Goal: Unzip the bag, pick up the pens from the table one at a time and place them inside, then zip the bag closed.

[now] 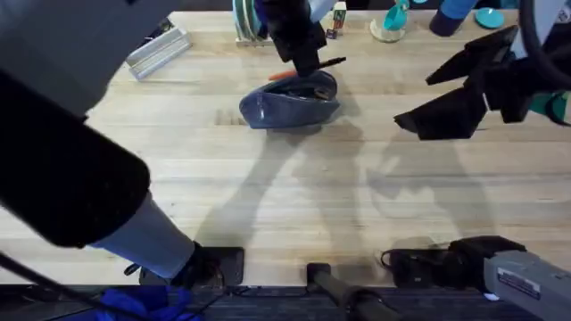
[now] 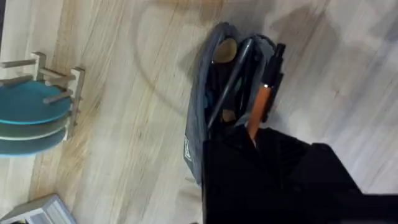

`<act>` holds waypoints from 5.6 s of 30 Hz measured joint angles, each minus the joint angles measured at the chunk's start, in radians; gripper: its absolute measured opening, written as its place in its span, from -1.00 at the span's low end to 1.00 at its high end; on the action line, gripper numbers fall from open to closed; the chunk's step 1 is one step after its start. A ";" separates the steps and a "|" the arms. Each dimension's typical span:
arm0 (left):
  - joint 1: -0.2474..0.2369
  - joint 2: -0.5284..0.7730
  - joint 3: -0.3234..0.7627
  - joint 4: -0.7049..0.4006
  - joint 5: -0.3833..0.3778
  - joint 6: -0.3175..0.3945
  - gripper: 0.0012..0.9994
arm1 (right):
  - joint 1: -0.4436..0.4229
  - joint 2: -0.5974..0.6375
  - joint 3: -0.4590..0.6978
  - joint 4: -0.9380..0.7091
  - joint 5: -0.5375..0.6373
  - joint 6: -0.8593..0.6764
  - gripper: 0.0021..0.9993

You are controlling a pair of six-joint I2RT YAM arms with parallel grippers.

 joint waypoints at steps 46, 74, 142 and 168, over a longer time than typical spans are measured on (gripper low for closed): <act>0.000 0.243 0.000 0.037 0.000 0.022 -0.92 | 0.000 0.000 0.000 0.000 0.000 0.000 1.00; 0.000 0.272 0.000 0.045 0.000 0.029 0.36 | 0.000 0.000 0.000 0.000 0.000 0.000 1.00; 0.036 0.042 0.426 -0.305 -0.047 -0.069 0.99 | 0.000 0.000 0.000 0.000 0.000 0.000 1.00; 0.151 -0.305 0.156 -0.234 -0.049 -0.045 0.99 | 0.000 0.000 0.000 0.000 0.000 0.000 1.00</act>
